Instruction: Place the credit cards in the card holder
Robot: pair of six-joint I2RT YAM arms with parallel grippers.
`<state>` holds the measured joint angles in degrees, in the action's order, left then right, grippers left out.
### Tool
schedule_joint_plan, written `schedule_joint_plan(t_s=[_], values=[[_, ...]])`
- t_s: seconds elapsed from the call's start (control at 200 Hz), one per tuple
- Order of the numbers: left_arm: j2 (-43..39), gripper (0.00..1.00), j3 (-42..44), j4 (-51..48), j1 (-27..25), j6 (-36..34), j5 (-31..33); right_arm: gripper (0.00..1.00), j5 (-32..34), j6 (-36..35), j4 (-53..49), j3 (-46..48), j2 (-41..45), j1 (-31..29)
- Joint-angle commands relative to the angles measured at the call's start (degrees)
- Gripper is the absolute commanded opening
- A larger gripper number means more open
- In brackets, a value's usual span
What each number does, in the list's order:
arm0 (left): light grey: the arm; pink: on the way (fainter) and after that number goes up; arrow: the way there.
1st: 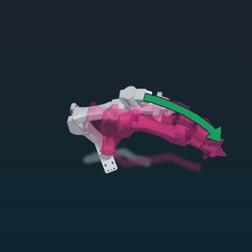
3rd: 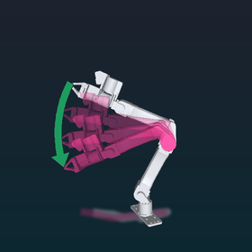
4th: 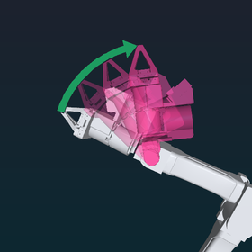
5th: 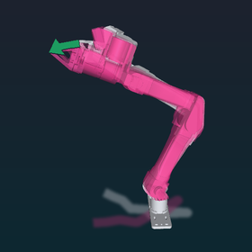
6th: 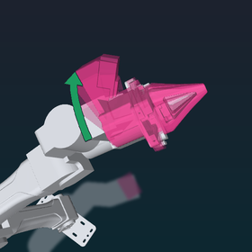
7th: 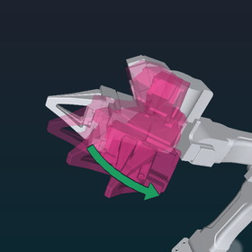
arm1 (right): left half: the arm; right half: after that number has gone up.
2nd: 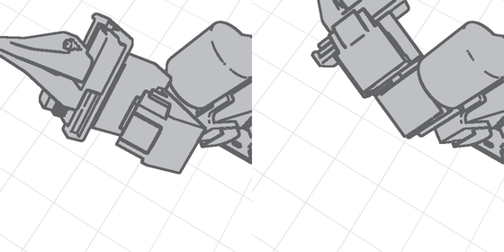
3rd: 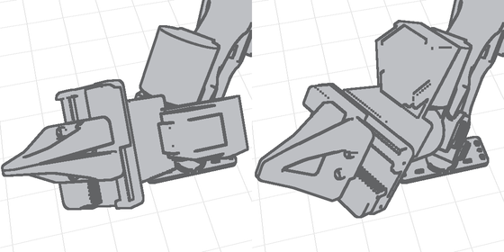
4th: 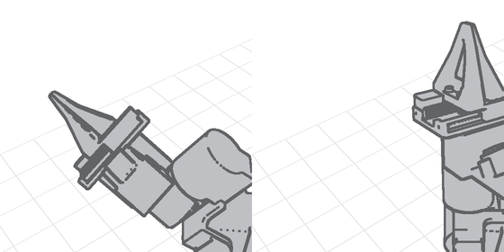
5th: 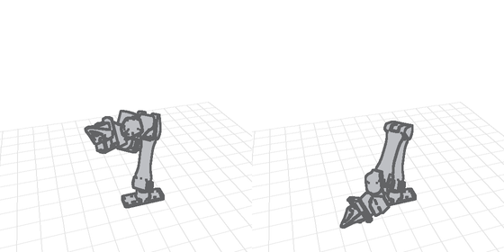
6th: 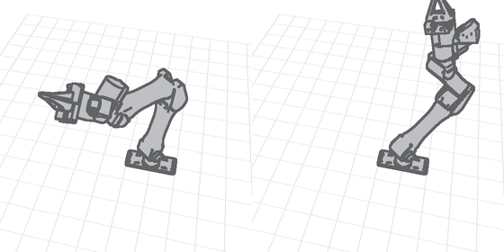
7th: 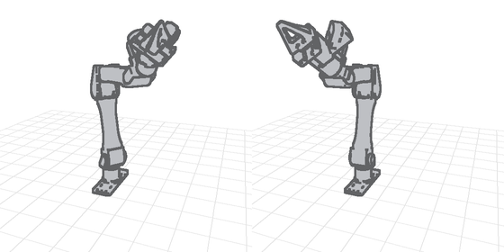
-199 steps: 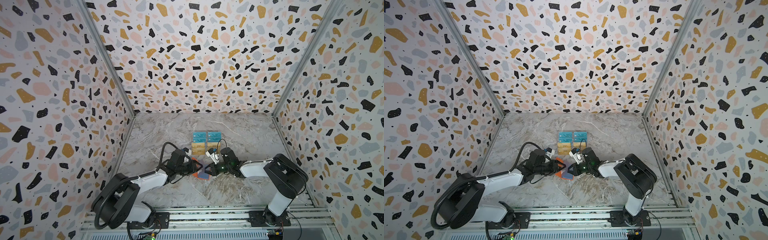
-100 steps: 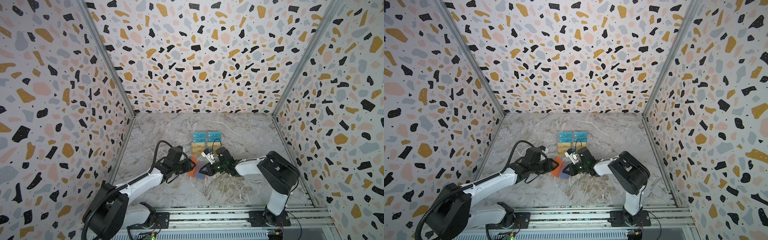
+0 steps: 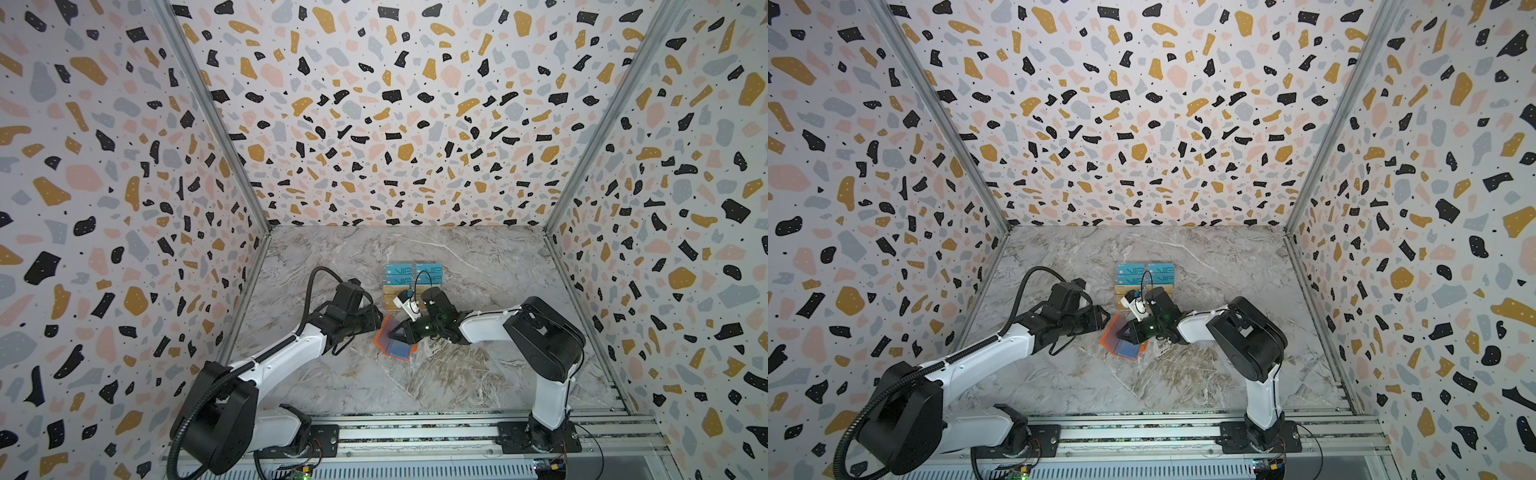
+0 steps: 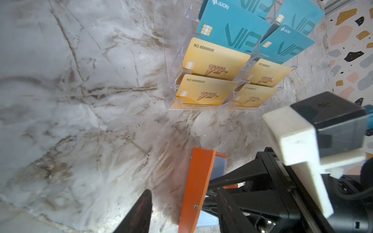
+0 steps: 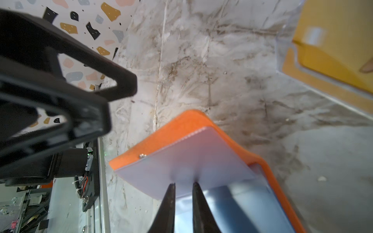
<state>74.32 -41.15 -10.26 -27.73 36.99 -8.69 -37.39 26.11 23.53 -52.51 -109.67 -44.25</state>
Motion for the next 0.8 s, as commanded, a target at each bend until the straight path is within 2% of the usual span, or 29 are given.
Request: schedule_joint_plan(t_s=[0.0,0.145,0.31,0.35,0.586,0.676,0.796], values=[[0.50,0.55,0.82,1.26,0.66,-2.06,-1.59,0.20,1.35,-2.01,-3.24,-2.61,-0.90,-0.96],[2.69,0.55,2.34,2.23,0.66,-2.98,-4.14,0.22,1.87,-2.11,-3.40,-3.19,-1.67,-1.62],[3.55,0.49,3.95,3.04,0.66,-2.80,-5.04,0.22,3.17,-3.31,-5.58,-4.12,-2.13,-2.15],[3.90,0.46,4.35,3.05,0.66,-2.67,-5.13,0.22,3.35,-3.64,-6.22,-4.41,-2.28,-2.27],[4.31,0.12,8.95,7.89,0.57,1.23,-8.36,0.22,5.07,-4.26,-8.53,-3.45,-0.85,-2.51],[4.00,0.07,11.07,10.22,-0.07,3.53,-9.97,0.22,5.72,-4.32,-9.58,-2.28,1.06,-2.51],[3.65,0.06,13.81,13.83,-0.96,6.65,-12.19,0.21,6.10,-4.45,-10.14,-0.70,3.69,-2.51]])
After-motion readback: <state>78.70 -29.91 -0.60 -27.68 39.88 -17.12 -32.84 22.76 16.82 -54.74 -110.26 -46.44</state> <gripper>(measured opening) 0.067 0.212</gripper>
